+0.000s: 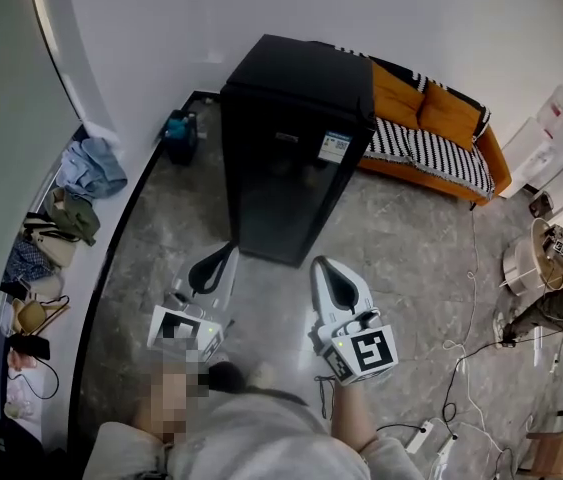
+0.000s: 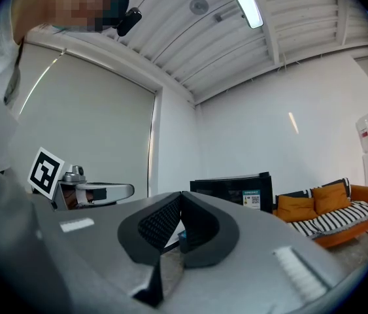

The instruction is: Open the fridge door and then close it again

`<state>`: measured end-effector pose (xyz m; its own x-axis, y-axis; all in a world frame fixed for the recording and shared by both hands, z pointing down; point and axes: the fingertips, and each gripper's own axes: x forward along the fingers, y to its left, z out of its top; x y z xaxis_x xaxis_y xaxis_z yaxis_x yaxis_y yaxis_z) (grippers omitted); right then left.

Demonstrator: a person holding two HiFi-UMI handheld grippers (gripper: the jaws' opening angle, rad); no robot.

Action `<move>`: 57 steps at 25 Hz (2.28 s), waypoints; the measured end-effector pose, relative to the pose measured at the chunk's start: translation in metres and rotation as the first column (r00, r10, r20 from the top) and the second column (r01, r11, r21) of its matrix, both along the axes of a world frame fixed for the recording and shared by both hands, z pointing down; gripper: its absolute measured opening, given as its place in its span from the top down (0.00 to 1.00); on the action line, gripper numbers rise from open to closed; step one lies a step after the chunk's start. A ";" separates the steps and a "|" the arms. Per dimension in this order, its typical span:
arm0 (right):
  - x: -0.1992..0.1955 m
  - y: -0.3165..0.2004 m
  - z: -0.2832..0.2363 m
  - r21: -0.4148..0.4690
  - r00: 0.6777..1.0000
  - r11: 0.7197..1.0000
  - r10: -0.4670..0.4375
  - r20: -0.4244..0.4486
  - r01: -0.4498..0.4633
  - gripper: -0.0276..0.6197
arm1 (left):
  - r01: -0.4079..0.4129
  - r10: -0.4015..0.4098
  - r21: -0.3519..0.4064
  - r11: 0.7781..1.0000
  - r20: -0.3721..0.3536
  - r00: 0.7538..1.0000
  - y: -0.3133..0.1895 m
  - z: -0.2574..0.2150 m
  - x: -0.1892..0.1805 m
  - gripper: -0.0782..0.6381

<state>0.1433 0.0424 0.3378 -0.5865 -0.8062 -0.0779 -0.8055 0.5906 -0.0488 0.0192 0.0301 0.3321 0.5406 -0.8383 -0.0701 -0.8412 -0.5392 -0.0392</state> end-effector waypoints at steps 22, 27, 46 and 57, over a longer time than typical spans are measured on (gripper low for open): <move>-0.038 -0.103 -0.001 -0.020 0.999 0.999 0.038 0.015 -0.038 0.96 | -0.046 0.046 -0.036 0.998 -0.002 0.999 -0.105 0.006 -0.038 0.89; -0.059 -0.134 0.000 -0.027 0.999 0.998 0.049 0.008 -0.049 0.96 | -0.067 0.067 -0.045 0.997 -0.002 0.998 -0.137 0.008 -0.056 0.89; -0.113 -0.228 0.032 -0.085 0.996 0.992 0.090 -0.009 -0.091 0.96 | -0.129 0.131 -0.120 0.984 0.007 0.991 -0.238 0.051 -0.102 0.89; -0.122 -0.264 0.066 -0.146 0.993 0.982 0.115 -0.013 -0.115 0.96 | -0.157 0.166 -0.192 0.969 0.030 0.986 -0.278 0.094 -0.109 0.89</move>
